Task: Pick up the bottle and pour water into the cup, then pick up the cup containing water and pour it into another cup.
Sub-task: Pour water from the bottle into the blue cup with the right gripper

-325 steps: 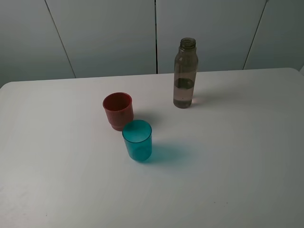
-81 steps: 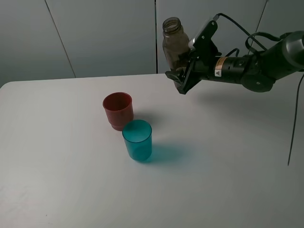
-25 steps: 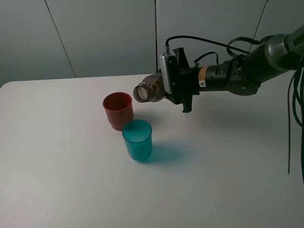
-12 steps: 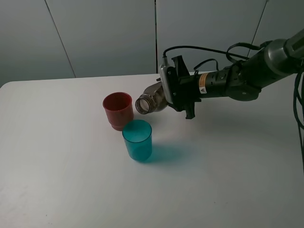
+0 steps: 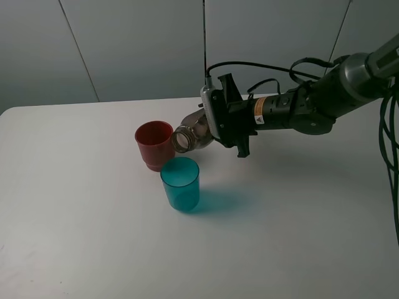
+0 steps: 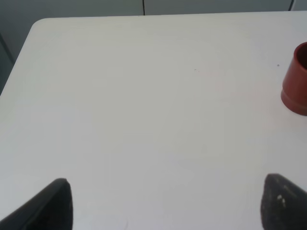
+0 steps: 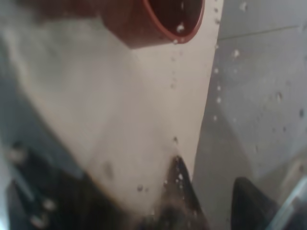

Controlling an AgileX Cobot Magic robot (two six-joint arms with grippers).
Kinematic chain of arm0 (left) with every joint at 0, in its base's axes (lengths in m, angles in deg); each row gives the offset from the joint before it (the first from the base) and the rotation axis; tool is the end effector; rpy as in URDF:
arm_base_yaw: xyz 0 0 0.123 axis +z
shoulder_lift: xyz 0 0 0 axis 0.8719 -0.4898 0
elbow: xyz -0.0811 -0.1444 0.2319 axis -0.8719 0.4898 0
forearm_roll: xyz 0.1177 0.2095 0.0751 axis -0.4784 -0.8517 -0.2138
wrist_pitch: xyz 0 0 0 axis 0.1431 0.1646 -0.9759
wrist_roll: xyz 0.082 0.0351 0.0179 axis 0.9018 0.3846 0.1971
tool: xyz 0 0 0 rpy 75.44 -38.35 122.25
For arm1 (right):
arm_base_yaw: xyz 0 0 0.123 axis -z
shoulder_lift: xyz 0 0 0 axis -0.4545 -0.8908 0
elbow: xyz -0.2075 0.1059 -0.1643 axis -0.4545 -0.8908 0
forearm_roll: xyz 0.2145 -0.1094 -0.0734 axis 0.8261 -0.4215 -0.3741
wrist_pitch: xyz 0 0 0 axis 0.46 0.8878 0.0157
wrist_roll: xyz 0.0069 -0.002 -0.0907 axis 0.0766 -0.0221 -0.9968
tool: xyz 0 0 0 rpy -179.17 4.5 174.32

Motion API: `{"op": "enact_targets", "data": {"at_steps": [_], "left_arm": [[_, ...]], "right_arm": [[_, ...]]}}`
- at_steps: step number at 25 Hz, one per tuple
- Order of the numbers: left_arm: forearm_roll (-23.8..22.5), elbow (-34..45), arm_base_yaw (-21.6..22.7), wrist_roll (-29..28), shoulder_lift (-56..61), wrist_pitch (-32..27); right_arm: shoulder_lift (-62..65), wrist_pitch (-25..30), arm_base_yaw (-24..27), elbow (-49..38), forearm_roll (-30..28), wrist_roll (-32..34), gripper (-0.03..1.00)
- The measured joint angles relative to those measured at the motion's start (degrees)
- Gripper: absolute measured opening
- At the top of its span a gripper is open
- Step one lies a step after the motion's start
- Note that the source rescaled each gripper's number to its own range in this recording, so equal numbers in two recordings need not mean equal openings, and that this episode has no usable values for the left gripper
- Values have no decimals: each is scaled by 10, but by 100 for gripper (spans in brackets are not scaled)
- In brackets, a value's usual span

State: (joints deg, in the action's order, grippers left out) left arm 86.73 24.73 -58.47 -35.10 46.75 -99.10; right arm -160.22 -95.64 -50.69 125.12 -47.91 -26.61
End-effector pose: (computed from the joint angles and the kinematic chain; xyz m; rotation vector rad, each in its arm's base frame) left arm -0.0075 0.0007 0.2782 -0.0640 2.0581 0.0253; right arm 0.3412 0.1881 0.1111 -1.8942 0.9554 -0.2637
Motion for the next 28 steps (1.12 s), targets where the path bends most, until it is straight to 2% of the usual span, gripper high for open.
{"op": "enact_targets", "data": {"at_steps": [20, 28], "left_arm": [[0, 0, 0, 0, 0, 0], [0, 0, 0, 0, 0, 0]], "right_arm": [[4, 0, -2, 0, 22, -81, 1], [8, 0, -4, 0, 24, -89, 1]]}}
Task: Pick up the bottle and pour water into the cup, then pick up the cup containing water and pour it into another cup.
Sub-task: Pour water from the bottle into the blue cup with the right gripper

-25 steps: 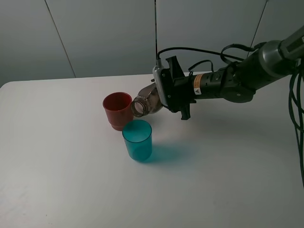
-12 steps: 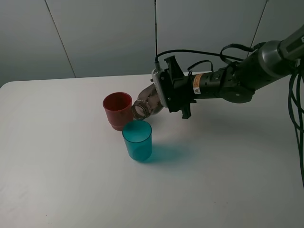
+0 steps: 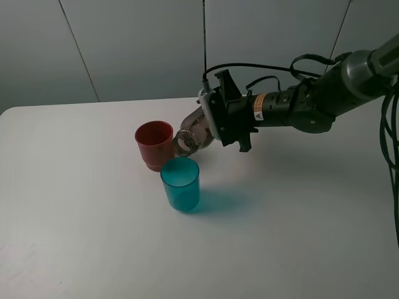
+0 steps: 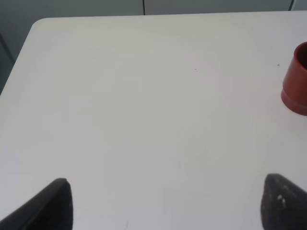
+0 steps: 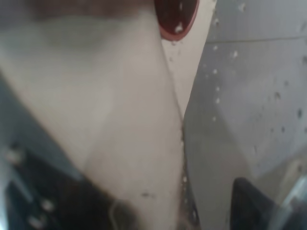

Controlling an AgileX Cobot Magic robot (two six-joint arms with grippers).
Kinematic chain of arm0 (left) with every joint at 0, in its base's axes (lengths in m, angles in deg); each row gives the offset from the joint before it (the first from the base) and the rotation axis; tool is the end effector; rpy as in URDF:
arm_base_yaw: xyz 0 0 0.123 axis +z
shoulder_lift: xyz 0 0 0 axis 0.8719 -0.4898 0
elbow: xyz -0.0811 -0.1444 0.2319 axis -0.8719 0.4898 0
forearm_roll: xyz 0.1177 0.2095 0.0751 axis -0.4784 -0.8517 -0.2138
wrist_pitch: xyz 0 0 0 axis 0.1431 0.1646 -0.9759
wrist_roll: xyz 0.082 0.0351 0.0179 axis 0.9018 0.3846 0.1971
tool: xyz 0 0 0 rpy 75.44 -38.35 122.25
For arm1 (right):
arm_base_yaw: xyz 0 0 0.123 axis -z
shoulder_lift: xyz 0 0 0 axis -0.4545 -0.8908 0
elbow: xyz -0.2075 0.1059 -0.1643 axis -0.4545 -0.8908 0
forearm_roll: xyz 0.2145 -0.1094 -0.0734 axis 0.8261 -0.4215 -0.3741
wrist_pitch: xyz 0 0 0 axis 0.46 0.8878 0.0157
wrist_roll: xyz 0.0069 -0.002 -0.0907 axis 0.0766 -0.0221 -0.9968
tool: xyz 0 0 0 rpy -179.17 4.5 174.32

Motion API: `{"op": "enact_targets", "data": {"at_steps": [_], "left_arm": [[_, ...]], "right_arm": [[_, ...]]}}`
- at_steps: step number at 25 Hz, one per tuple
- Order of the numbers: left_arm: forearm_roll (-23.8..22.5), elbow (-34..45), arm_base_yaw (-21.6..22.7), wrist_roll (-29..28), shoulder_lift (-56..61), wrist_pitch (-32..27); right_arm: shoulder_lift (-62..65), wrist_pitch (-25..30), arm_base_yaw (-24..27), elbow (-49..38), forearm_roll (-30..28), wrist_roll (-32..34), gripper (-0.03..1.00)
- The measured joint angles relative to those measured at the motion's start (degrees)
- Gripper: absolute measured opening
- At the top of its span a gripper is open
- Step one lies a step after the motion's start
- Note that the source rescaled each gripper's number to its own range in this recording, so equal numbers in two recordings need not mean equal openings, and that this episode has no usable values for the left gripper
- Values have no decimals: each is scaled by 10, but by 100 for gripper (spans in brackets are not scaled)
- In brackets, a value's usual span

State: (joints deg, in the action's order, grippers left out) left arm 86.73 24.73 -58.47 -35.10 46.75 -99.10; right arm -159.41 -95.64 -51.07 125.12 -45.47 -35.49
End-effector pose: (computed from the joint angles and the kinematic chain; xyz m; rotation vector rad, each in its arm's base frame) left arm -0.0075 0.0007 0.2782 -0.0640 2.0581 0.0253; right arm 0.3418 0.1896 0.1174 -1.9347 0.8372 -0.3628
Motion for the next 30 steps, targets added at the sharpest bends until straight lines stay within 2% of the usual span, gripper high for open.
{"op": "enact_targets", "data": {"at_steps": [20, 30], "left_arm": [[0, 0, 0, 0, 0, 0], [0, 0, 0, 0, 0, 0]], "right_arm": [[0, 0, -10, 0, 1, -52, 1], [0, -1, -10, 0, 20, -89, 1]]}}
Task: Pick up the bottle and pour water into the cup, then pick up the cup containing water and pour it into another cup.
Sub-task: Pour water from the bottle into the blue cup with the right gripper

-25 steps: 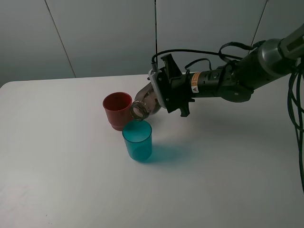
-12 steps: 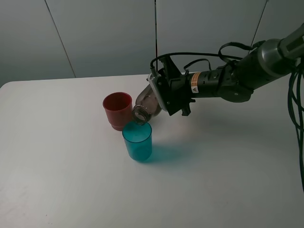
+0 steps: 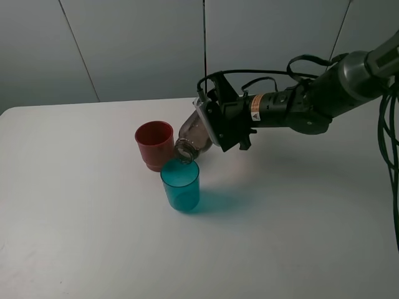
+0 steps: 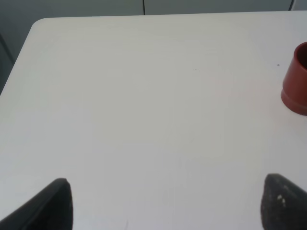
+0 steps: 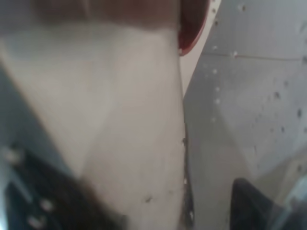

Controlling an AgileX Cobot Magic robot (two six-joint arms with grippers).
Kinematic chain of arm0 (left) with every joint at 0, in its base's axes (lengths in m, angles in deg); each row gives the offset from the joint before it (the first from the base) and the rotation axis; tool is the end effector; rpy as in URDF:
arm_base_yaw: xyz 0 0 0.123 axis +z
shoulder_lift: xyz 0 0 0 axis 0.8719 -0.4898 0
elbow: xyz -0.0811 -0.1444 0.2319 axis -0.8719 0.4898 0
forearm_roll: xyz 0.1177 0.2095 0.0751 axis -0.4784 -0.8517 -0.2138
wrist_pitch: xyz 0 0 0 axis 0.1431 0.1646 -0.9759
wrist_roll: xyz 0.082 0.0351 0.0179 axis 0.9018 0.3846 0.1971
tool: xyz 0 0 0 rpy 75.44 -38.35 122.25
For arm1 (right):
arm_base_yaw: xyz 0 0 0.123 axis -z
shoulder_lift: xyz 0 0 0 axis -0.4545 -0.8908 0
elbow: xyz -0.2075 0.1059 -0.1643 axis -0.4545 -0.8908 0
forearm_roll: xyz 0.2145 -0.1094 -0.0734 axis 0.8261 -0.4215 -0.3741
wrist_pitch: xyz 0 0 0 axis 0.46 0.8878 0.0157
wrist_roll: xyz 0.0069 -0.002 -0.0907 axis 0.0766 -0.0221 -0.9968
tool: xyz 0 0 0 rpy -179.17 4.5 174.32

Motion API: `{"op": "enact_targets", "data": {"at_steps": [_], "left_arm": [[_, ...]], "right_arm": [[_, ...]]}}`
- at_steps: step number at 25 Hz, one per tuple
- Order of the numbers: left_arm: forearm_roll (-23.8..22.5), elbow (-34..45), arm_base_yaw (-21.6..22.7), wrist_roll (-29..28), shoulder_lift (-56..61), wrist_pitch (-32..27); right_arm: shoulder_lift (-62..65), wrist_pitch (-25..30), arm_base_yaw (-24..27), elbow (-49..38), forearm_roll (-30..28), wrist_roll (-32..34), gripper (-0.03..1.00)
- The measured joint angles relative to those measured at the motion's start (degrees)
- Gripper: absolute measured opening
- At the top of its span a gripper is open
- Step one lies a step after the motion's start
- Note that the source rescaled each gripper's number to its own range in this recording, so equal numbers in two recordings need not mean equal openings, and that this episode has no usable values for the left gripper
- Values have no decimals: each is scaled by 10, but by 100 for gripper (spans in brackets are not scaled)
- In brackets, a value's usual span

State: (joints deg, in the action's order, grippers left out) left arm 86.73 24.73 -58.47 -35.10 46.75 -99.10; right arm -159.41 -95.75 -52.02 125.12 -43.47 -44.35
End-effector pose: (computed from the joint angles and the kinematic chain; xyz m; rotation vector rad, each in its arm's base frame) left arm -0.0075 0.0007 0.2782 -0.0640 2.0581 0.0253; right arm 0.3400 0.1946 0.1182 -1.9864 0.7076 -0.4465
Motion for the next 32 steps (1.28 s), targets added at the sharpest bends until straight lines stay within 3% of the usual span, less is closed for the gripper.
{"op": "enact_targets", "data": {"at_steps": [32], "left_arm": [[0, 0, 0, 0, 0, 0]], "right_arm": [[0, -40, 0, 11, 17, -70, 1]]}}
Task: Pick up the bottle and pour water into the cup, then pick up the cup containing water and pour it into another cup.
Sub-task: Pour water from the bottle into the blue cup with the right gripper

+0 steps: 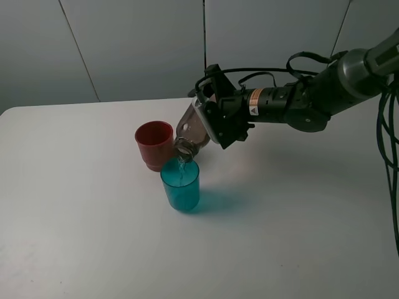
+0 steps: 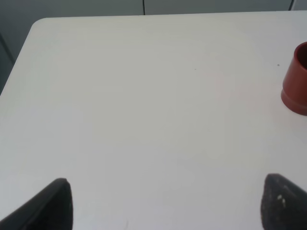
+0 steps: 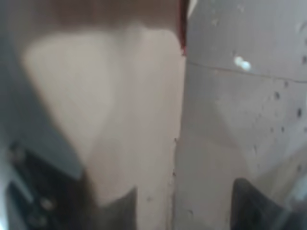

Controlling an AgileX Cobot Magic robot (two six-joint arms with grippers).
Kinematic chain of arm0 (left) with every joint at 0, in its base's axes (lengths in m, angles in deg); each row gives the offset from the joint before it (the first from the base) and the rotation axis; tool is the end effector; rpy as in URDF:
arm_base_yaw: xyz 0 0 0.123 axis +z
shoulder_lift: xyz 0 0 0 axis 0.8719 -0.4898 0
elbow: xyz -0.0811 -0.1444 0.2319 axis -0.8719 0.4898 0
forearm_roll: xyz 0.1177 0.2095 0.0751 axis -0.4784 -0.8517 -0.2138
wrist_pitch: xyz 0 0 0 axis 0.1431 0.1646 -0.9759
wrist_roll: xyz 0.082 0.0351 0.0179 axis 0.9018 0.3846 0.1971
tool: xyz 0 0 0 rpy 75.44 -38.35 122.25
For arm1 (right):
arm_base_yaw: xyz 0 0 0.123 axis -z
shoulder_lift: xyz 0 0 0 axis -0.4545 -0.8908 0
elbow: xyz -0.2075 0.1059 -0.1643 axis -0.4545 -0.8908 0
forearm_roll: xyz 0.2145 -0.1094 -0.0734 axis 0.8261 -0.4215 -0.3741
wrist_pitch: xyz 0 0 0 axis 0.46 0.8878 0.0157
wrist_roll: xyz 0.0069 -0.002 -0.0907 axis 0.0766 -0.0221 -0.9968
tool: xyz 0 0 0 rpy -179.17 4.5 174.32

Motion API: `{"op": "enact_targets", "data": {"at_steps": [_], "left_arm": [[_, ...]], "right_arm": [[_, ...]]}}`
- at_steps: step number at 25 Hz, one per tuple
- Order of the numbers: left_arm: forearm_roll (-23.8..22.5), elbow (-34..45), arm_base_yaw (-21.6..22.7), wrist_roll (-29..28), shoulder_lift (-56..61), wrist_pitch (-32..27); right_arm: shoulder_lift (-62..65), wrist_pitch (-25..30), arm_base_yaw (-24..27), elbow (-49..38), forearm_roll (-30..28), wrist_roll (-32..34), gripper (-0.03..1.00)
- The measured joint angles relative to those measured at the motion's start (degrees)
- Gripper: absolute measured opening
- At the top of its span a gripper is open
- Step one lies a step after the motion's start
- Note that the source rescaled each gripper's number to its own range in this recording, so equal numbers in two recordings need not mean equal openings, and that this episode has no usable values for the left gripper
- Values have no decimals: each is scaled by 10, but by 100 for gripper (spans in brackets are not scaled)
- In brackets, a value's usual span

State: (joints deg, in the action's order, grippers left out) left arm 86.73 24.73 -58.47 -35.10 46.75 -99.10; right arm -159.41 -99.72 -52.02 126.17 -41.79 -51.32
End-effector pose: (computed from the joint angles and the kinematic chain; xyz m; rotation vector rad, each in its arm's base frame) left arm -0.0075 0.0007 0.2782 -0.0640 2.0581 0.0253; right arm 0.3448 0.1994 0.1282 -1.9474 0.5743 -0.5265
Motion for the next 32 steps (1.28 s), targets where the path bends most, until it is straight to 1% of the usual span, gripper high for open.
{"op": "enact_targets", "data": {"at_steps": [24, 32], "left_arm": [[0, 0, 0, 2, 0, 0], [0, 0, 0, 2, 0, 0]], "right_arm": [[2, -4, 0, 11, 1, -66, 1], [2, -4, 0, 11, 4, -73, 1]]}}
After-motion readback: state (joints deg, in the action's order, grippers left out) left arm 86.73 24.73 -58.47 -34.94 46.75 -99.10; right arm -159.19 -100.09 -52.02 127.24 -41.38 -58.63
